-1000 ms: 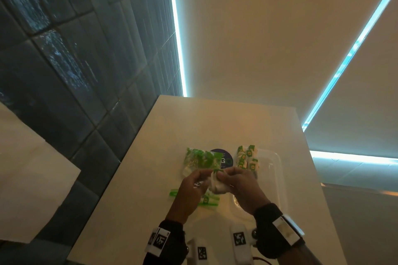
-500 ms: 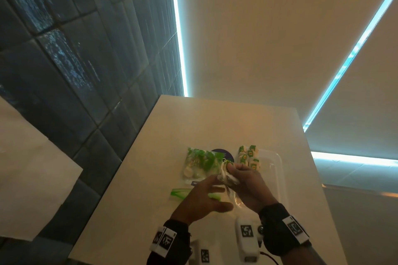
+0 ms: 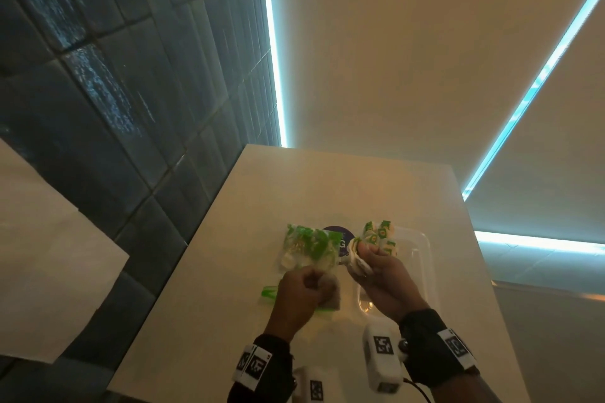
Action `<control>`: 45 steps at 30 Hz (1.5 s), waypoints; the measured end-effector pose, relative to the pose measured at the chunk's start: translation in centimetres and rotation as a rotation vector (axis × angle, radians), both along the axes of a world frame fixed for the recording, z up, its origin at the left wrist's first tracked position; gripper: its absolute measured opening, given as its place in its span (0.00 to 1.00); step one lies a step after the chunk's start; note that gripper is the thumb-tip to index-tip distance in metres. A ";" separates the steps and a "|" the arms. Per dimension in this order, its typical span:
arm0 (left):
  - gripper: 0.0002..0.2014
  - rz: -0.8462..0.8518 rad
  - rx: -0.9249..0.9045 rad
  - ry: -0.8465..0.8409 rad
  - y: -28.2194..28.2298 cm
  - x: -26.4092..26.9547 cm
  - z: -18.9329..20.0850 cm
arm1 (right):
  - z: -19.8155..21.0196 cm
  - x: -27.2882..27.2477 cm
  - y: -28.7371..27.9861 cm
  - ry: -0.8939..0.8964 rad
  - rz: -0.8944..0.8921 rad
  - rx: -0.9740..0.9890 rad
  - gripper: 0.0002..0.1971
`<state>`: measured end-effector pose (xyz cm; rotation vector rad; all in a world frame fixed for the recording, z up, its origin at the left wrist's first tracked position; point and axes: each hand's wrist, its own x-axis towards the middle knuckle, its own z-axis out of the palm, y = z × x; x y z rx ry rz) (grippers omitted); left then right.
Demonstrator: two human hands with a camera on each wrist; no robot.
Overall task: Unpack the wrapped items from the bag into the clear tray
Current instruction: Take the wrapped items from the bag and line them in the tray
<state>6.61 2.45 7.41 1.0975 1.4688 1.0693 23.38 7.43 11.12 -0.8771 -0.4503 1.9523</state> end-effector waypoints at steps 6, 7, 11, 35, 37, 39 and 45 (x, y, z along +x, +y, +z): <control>0.09 0.127 -0.033 -0.089 0.2 -2.0 0.2 | 0.0 0.8 0.3 -0.023 -0.058 0.011 0.10; 0.09 0.133 -0.034 -0.173 0.1 -2.0 0.5 | -0.1 0.9 0.4 -0.023 -0.053 0.015 0.12; 0.07 0.136 -0.024 -0.405 -0.2 -1.6 1.5 | 0.0 0.6 0.3 -0.021 -0.014 0.019 0.16; 0.04 0.213 0.041 -0.226 0.2 0.4 2.4 | -0.8 -1.4 -0.9 -0.262 0.179 0.080 0.18; 0.05 0.182 0.017 -0.274 0.2 0.4 2.3 | -0.8 -1.5 -1.0 -0.295 0.161 0.072 0.13; 0.06 0.159 0.004 -0.309 0.1 0.3 2.3 | -0.9 -1.5 -1.0 -0.324 0.141 0.060 0.09; 0.09 0.150 -0.067 -0.247 0.7 0.2 1.6 | -1.2 -1.7 -1.0 -0.391 0.078 0.110 0.07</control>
